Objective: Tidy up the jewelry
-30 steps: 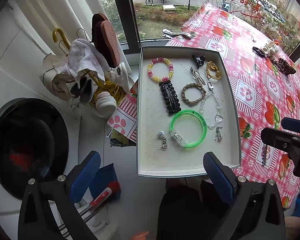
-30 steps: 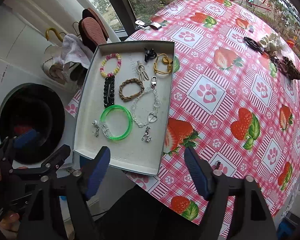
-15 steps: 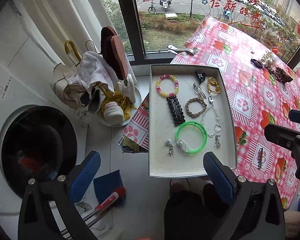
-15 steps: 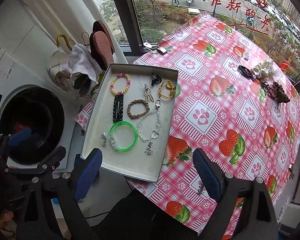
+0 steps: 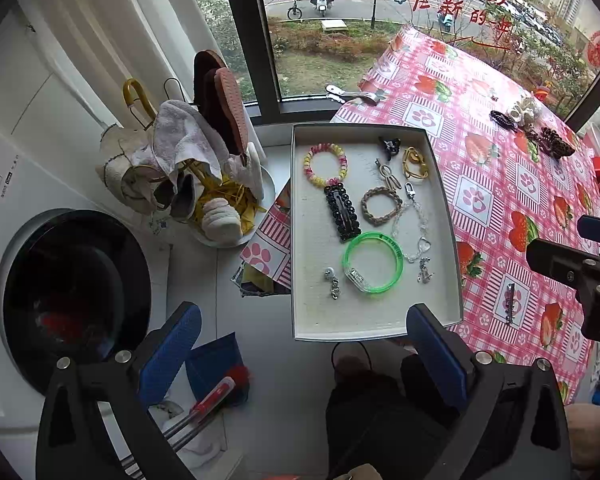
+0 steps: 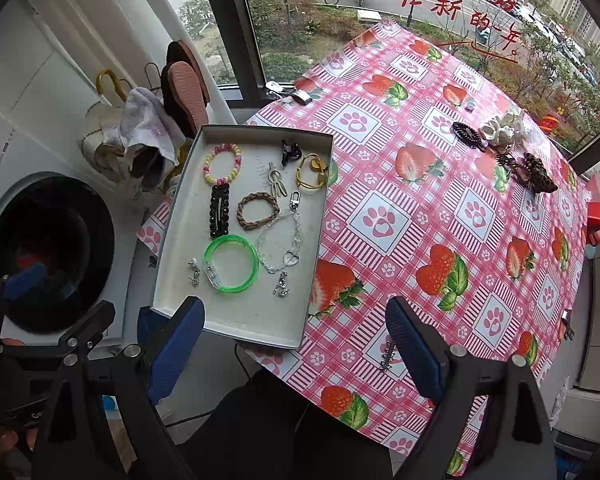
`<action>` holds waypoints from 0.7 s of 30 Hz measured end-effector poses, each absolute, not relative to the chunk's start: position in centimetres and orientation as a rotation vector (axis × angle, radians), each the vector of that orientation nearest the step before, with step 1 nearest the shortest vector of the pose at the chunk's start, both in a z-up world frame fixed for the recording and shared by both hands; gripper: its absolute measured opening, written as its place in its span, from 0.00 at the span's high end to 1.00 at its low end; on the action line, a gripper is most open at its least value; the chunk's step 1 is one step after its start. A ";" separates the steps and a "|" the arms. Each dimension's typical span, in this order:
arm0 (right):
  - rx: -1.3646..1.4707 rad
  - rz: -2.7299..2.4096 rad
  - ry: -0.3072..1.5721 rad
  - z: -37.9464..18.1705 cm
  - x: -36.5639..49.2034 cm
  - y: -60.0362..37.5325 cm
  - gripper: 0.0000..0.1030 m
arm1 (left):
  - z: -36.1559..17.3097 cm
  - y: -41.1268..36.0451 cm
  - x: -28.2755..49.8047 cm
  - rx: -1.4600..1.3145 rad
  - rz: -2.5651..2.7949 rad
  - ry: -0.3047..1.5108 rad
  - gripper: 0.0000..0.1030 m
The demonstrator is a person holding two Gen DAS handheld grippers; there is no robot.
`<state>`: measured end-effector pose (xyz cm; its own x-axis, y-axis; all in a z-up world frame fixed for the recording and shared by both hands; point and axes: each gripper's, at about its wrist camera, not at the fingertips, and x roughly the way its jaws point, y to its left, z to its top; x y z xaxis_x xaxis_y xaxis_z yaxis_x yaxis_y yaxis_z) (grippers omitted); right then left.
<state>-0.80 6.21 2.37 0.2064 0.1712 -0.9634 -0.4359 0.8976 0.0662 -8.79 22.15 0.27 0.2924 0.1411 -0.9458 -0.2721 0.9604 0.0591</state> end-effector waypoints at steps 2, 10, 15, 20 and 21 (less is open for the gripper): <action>-0.246 0.432 1.300 2.3 -0.9 6.5 0.09 | 0.3 22.2 -8.8 -0.121 0.276 1.245 0.00; -0.254 0.435 1.310 2.1 -1.0 7.0 0.09 | 0.3 22.3 -8.8 -0.120 0.276 1.246 0.00; -0.256 0.434 1.316 1.9 -1.1 7.1 0.09 | 0.1 22.5 -8.8 -0.116 0.275 1.250 0.00; -0.256 0.432 1.316 1.9 -1.2 7.2 0.09 | 0.0 22.2 -8.7 -0.113 0.276 1.252 0.00; -0.255 0.432 1.316 1.9 -1.2 7.2 0.09 | 0.1 22.2 -8.7 -0.112 0.276 1.251 0.00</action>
